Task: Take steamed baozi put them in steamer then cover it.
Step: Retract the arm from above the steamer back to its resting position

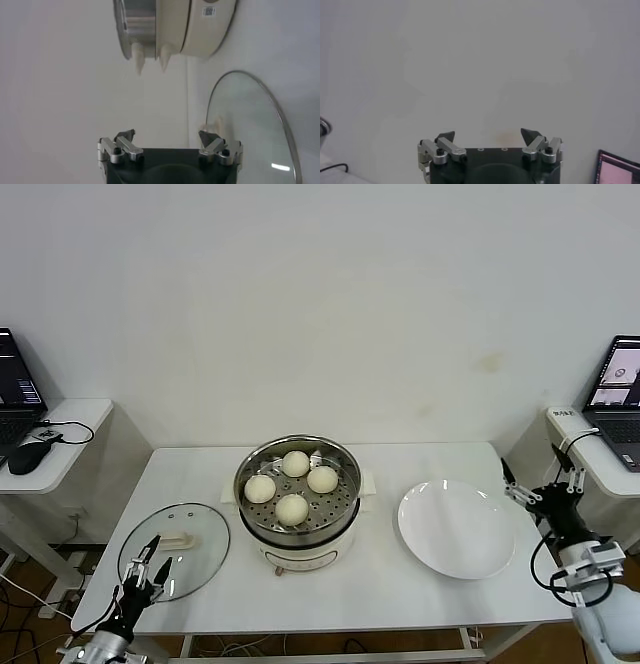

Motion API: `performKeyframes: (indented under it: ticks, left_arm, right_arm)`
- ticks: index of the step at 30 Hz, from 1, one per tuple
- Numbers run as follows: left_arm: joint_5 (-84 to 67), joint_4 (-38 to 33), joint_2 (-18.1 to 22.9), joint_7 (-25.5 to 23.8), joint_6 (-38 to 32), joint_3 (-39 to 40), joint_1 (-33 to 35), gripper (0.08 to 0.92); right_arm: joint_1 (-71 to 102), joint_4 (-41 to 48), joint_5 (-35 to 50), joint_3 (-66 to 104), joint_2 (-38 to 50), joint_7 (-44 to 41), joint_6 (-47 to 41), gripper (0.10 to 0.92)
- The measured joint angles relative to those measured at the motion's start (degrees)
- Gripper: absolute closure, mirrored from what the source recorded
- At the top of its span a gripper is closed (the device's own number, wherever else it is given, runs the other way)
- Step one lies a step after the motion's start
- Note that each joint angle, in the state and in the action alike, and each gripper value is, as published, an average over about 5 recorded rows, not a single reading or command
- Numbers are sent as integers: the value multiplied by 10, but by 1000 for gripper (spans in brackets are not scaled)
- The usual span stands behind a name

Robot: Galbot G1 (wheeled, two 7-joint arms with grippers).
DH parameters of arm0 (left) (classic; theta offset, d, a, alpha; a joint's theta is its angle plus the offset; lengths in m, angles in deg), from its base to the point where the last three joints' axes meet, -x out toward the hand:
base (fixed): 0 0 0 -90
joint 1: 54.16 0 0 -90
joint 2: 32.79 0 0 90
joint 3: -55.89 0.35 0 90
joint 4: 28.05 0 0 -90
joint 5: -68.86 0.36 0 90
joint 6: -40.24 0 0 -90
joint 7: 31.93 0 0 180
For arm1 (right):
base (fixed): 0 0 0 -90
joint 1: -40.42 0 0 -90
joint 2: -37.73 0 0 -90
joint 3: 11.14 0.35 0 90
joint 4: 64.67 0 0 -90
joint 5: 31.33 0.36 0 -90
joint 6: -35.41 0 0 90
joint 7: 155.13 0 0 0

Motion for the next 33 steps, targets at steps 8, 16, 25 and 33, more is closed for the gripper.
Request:
performKeyframes:
  ticks: [8,16,25,33]
  left_arm:
    - [-10,52,-15,-10,-6,17,-50,177]
    - [-8,100,-23,-12,-12,30,-92,177]
    - [-5,144,-33,-19,-14,41,-134,177]
    - [-2,172,-35,-28,-15,51,-163,177]
  right_arm:
    - [19,-9,-3,12,-5,-2,2,203]
    - [29,-15,-6,17,-9,-2,3,203]
    - [35,-15,-12,16,-15,-4,5,203]
    - [37,-13,-15,14,-17,-5,6,203]
